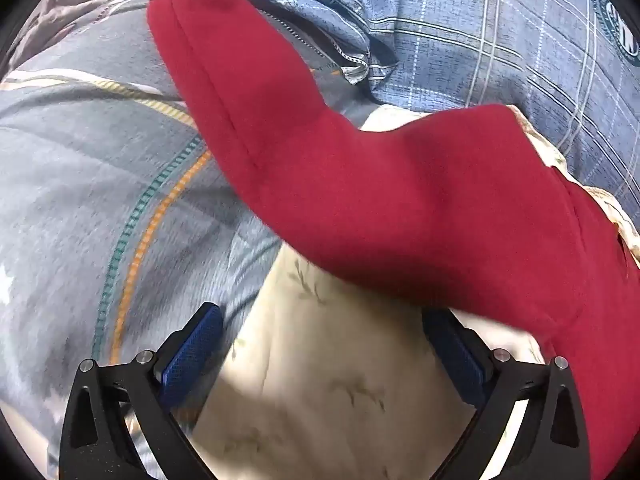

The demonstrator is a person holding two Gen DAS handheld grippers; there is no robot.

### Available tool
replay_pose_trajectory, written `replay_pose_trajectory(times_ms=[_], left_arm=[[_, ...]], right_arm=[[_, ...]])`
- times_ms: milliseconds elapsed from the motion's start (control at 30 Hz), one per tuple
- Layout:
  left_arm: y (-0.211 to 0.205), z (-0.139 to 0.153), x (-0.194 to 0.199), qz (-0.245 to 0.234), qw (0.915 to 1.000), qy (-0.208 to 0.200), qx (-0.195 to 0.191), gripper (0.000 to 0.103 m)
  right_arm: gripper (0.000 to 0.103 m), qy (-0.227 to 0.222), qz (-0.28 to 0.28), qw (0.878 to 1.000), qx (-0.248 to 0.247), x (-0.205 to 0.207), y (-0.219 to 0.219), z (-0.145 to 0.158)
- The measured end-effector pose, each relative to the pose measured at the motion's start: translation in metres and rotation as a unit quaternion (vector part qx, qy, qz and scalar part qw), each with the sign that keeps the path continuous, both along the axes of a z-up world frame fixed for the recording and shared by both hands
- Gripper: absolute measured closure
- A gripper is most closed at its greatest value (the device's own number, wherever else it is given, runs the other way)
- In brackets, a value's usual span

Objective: Fold small clothes
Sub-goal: 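Lay the red sweatshirt flat on the sheet with both tools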

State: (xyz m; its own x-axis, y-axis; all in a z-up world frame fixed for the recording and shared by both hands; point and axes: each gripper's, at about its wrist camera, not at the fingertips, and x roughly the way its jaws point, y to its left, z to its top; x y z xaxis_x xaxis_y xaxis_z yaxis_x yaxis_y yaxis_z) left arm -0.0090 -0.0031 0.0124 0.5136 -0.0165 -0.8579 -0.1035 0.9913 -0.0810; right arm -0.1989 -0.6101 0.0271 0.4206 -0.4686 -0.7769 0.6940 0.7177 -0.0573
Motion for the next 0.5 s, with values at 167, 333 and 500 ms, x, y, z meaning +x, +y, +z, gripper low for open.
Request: replay_pose_trajectory(times_ms=[167,333,500], left_arm=[[-0.018,0.033,-0.033,-0.029,0.9987,-0.036,0.023,0.008],[-0.053,0.068,-0.077,-0.076,0.9927,-0.077,0.052,0.008],[-0.089,0.087,-0.123,-0.107,0.9879,-0.1,0.05,0.008]], right_arm=[[0.0,-0.001,0.0,1.0,0.0,-0.001,-0.001,0.0],[0.001,0.0,0.0,1.0,0.001,-0.001,-0.001,-0.001],[0.0,0.012,0.019,0.999,0.034,-0.011,0.011,0.006]])
